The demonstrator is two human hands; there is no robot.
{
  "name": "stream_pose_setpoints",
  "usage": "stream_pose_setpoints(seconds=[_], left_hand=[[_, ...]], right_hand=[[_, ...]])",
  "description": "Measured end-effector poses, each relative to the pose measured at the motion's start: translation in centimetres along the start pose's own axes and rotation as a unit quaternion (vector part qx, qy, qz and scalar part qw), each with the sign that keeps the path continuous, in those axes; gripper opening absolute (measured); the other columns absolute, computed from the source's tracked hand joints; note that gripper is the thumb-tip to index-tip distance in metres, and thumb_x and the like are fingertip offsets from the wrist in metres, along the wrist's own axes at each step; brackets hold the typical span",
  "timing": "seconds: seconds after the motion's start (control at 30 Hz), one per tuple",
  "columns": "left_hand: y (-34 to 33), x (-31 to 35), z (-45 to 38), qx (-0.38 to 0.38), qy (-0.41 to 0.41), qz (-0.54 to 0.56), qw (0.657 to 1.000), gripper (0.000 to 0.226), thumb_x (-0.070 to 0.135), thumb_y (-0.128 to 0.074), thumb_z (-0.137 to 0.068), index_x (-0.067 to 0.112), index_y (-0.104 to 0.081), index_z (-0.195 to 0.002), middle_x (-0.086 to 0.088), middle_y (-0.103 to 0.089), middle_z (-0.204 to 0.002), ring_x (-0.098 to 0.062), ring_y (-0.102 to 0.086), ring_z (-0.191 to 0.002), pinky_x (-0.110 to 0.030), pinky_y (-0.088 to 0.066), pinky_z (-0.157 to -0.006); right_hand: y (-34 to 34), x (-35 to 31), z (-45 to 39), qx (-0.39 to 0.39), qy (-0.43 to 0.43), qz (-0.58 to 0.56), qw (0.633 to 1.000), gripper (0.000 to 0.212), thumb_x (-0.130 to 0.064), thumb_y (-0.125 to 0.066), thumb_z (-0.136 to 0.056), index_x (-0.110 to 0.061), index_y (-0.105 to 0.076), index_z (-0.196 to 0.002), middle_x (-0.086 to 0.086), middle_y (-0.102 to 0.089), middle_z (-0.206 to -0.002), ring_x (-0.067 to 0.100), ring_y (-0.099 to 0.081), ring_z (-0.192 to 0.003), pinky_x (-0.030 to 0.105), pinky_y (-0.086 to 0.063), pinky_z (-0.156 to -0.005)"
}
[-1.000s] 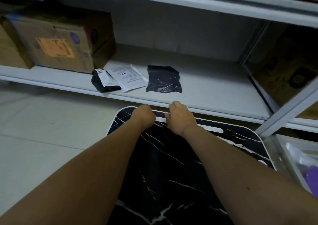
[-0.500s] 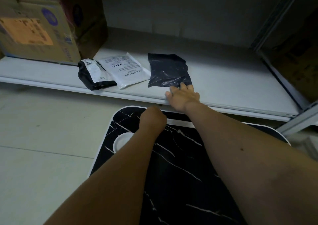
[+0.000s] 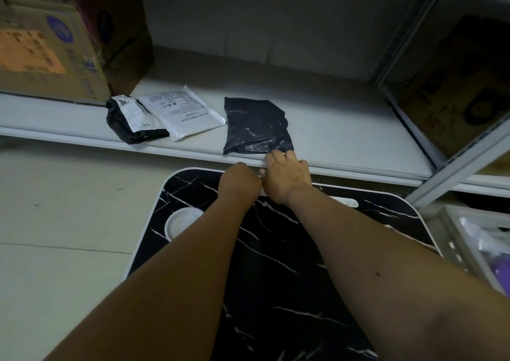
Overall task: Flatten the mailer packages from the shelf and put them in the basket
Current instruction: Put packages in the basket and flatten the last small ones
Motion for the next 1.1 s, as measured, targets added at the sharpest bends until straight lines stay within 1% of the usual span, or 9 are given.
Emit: stream_pose_setpoints(seconds=[0.1,0.2,0.4,0.6,0.7,0.87,1.0,1.03,1.1], left_hand=[[0.0,0.9,1.1,-0.008,-0.014,-0.014,1.000,0.028,0.005,-0.038,-0.096,-0.006,-0.057,-0.114,-0.021,-0.060,-0.119,-0.031,-0.057,-0.111,-0.031,-0.043,-0.084],[-0.5,1.2,2.7,-0.028,-0.027,-0.039,0.998,0.023,0.001,-0.043,-0.091,-0.006,-0.056,-0.109,-0.022,-0.060,-0.115,-0.033,-0.057,-0.108,-0.029,-0.040,-0.079],[-1.9,-0.2,8.7,-0.057,-0.007,-0.075,0.995,0.026,0.006,-0.043,-0.092,-0.003,-0.055,-0.113,-0.020,-0.060,-0.115,-0.035,-0.056,-0.109,-0.033,-0.043,-0.086],[-3.2,-1.7,15.0,-0.086,0.009,-0.112,0.990,0.032,0.009,-0.042,-0.095,0.001,-0.051,-0.125,-0.020,-0.054,-0.130,-0.035,-0.051,-0.120,-0.034,-0.039,-0.096],[-3.5,-1.8,17.5,-0.088,0.007,-0.123,0.988,0.030,0.009,-0.040,-0.098,-0.002,-0.048,-0.124,-0.020,-0.052,-0.132,-0.034,-0.049,-0.123,-0.034,-0.036,-0.099],[-4.1,-2.4,20.4,-0.111,-0.008,-0.185,0.976,0.032,0.010,-0.037,-0.099,-0.002,-0.054,-0.123,-0.016,-0.055,-0.130,-0.032,-0.052,-0.121,-0.035,-0.040,-0.098],[-4.2,-3.6,21.1,-0.097,-0.010,-0.213,0.972,0.030,0.012,-0.040,-0.097,-0.001,-0.060,-0.114,-0.017,-0.061,-0.119,-0.033,-0.058,-0.110,-0.036,-0.045,-0.089],[-3.9,-3.4,21.2,-0.078,-0.020,-0.220,0.972,0.028,0.012,-0.040,-0.096,-0.001,-0.060,-0.112,-0.018,-0.061,-0.118,-0.034,-0.058,-0.108,-0.037,-0.046,-0.087],[-2.8,-2.8,21.5,-0.005,-0.053,-0.228,0.972,0.027,0.015,-0.044,-0.095,0.003,-0.057,-0.116,-0.017,-0.055,-0.118,-0.033,-0.055,-0.108,-0.038,-0.046,-0.085]], right_hand=[[0.2,0.5,3.1,-0.003,0.012,0.001,1.000,0.049,-0.039,-0.035,-0.101,-0.016,-0.033,-0.145,-0.001,-0.036,-0.147,0.023,-0.033,-0.131,0.042,-0.033,-0.101],[0.1,0.7,6.8,-0.016,0.015,-0.015,1.000,0.052,-0.040,-0.035,-0.101,-0.016,-0.031,-0.147,-0.001,-0.035,-0.148,0.023,-0.033,-0.131,0.044,-0.033,-0.102],[-0.3,0.3,15.0,-0.055,0.023,-0.038,0.997,0.052,-0.039,-0.037,-0.101,-0.014,-0.031,-0.147,0.001,-0.036,-0.148,0.025,-0.033,-0.133,0.047,-0.032,-0.105],[-1.9,-0.5,21.7,-0.101,0.039,-0.032,0.994,0.046,-0.040,-0.034,-0.102,-0.013,-0.042,-0.138,0.002,-0.041,-0.143,0.027,-0.033,-0.132,0.048,-0.033,-0.103],[-2.6,-0.8,24.1,-0.130,0.050,-0.017,0.990,0.046,-0.040,-0.031,-0.103,-0.013,-0.047,-0.137,0.004,-0.044,-0.142,0.027,-0.032,-0.133,0.047,-0.032,-0.104],[-2.9,-1.3,27.0,-0.163,0.069,-0.037,0.984,0.042,-0.040,-0.032,-0.103,-0.016,-0.059,-0.126,0.004,-0.057,-0.129,0.026,-0.039,-0.121,0.042,-0.036,-0.097],[-2.8,-0.7,27.8,-0.133,0.059,-0.077,0.986,0.038,-0.041,-0.042,-0.098,-0.014,-0.068,-0.108,0.006,-0.064,-0.114,0.024,-0.048,-0.113,0.035,-0.042,-0.090],[-2.5,-0.3,27.8,-0.117,0.047,-0.083,0.989,0.037,-0.039,-0.044,-0.097,-0.012,-0.068,-0.103,0.008,-0.065,-0.111,0.025,-0.051,-0.110,0.034,-0.043,-0.087],[-1.2,0.6,27.5,-0.057,0.015,-0.078,0.995,0.036,-0.034,-0.042,-0.096,-0.010,-0.068,-0.101,0.010,-0.065,-0.110,0.028,-0.055,-0.106,0.033,-0.044,-0.082]])
Point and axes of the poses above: each hand's wrist, its own z-axis away from the middle knuckle, its own y-axis out of the back of the hand, x = y × z, the point moved 10 cm from there along -z, towards the middle knuckle
